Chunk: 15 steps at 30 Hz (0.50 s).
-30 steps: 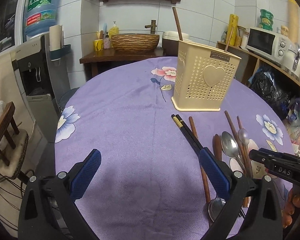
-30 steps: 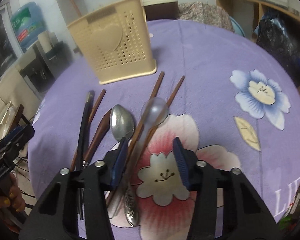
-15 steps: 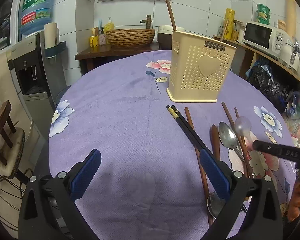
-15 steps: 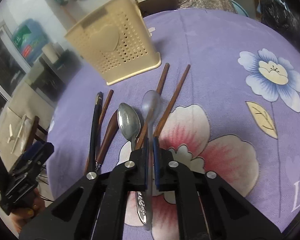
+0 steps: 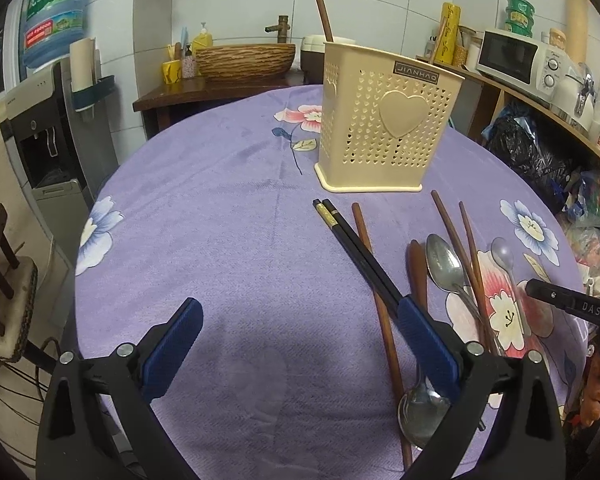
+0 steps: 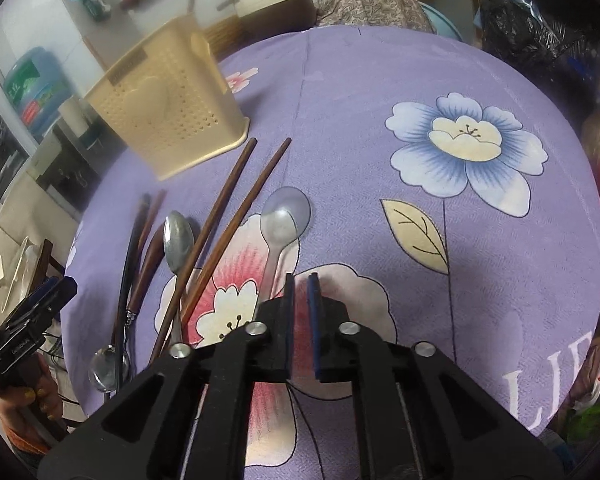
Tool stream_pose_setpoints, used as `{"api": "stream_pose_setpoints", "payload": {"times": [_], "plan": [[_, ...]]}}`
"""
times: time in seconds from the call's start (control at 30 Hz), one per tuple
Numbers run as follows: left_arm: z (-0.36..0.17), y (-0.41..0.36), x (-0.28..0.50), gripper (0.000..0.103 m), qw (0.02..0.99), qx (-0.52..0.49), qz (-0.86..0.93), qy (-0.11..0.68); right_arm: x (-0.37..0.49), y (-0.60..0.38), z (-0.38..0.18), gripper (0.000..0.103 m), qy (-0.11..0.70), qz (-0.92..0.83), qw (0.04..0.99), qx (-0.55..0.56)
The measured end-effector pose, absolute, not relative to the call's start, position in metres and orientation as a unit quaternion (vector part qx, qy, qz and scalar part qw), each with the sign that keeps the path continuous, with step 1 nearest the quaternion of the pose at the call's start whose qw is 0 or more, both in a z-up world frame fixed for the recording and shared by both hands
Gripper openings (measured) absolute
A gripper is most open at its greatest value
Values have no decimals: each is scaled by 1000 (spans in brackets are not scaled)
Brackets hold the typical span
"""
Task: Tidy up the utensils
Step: 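Grasp the clear plastic spoon with the right tool while the left grasps a black chopstick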
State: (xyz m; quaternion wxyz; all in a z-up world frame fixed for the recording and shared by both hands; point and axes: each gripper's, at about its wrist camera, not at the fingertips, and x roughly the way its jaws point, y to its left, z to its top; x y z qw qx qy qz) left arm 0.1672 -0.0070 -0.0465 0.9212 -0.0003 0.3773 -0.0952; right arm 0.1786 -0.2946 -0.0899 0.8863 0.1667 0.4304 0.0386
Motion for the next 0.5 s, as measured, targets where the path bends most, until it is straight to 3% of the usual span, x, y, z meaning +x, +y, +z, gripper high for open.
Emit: {"api": "stream_pose_setpoints", "payload": {"times": [0.03, 0.07, 0.13, 0.23, 0.5], "plan": [[-47, -8, 170, 88, 919, -1, -97, 381, 179, -293, -89, 42, 429, 37, 888, 162], [-48, -10, 173, 83, 918, 1, -99, 385, 180, -289, -87, 52, 424, 33, 892, 154], [-50, -13, 181, 69, 914, 8, -100, 392, 180, -284, -84, 52, 420, 27, 897, 137], [-53, -17, 197, 58, 903, 2, -113, 414, 182, -281, -84, 52, 420, 23, 898, 130], [-65, -41, 225, 47, 888, 23, -115, 445, 180, -284, -84, 54, 417, 13, 900, 129]]}}
